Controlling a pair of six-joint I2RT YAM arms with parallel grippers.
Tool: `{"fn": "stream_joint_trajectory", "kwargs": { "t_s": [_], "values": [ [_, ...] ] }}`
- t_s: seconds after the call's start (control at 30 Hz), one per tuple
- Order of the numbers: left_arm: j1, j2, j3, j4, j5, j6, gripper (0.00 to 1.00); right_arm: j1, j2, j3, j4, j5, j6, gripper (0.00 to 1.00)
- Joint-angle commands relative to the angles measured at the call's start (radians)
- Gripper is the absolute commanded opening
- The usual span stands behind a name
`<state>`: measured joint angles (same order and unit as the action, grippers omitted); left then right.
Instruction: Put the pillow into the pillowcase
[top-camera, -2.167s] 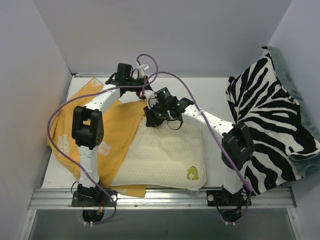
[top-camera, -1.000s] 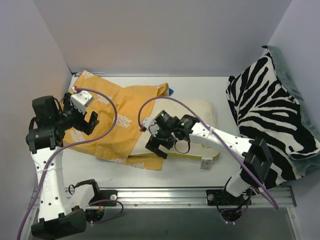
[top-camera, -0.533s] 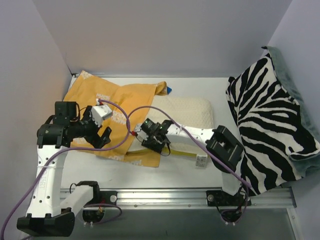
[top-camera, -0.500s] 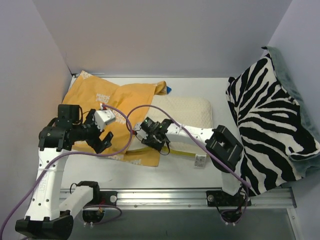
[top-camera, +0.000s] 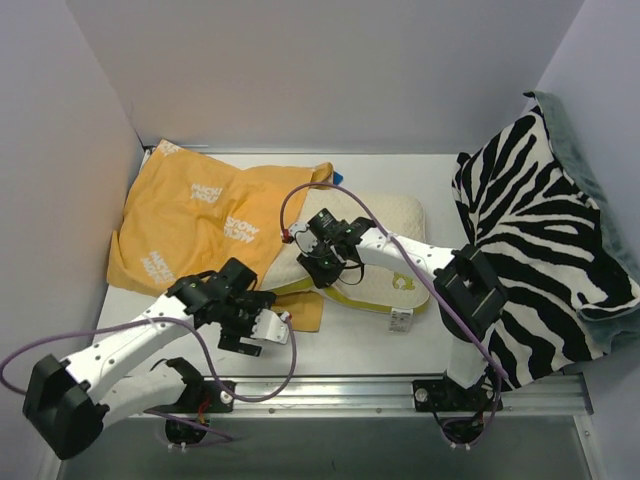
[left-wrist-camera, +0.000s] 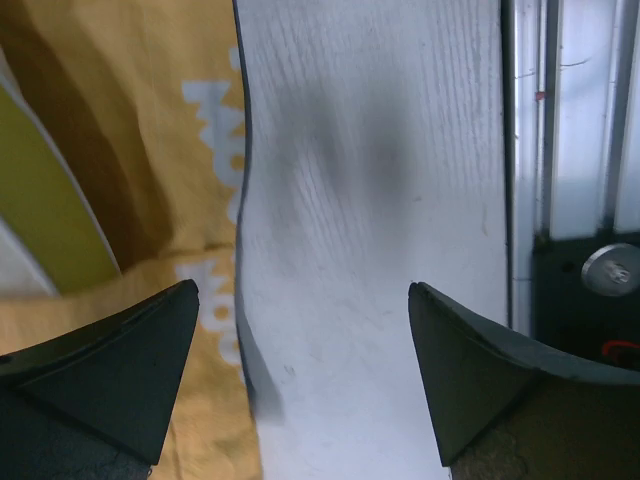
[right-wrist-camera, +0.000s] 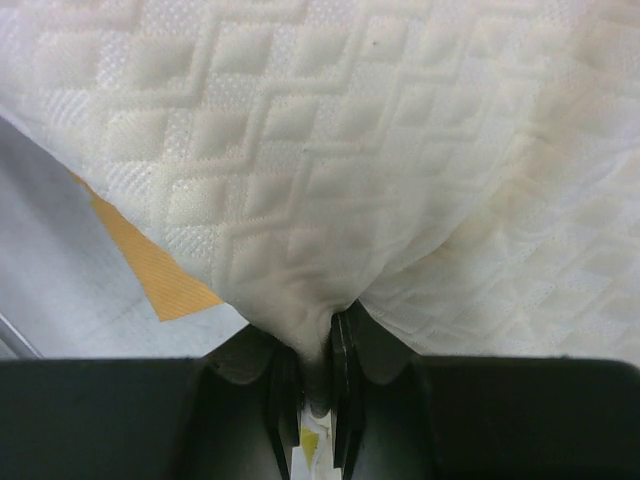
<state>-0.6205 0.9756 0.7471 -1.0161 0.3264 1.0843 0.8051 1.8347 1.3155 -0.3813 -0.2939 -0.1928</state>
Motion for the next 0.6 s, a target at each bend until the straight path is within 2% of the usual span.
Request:
{"fn": "stream_joint_trajectory", "kwargs": {
  "t_s": [0.0,0.2,0.37,0.4,0.47,0.5,0.53,0.57],
  "values": [
    [-0.140,0.072,-0.032,0.269,-0.124,-0.018,0.94,0.020,-0.048,0.010,-0.048,-0.157,0.050,0.00],
    [-0.147,0.204,-0.101,0.453,-0.153,0.124,0.93,0.045,-0.037,0.021,-0.079,-0.154,0.017,0.00],
    [-0.148,0.299,-0.140,0.583,-0.219,0.112,0.88,0.045,-0.074,-0.013,-0.082,-0.197,0.004,0.00],
    [-0.148,0.319,-0.138,0.585,-0.224,0.106,0.78,0.045,-0.083,-0.018,-0.080,-0.200,0.006,0.00],
    [-0.150,0.359,-0.137,0.582,-0.224,0.111,0.66,0.043,-0.091,-0.019,-0.079,-0.208,0.007,0.00],
    [-0.151,0.363,-0.135,0.577,-0.214,0.118,0.53,0.042,-0.094,-0.018,-0.079,-0.217,0.012,0.00],
    [-0.156,0.365,-0.127,0.567,-0.201,0.123,0.44,0.037,-0.094,-0.010,-0.080,-0.226,0.016,0.00],
    [-0.183,0.356,-0.094,0.526,-0.163,0.121,0.21,0.036,-0.089,0.010,-0.077,-0.252,0.032,0.00]
  ]
}}
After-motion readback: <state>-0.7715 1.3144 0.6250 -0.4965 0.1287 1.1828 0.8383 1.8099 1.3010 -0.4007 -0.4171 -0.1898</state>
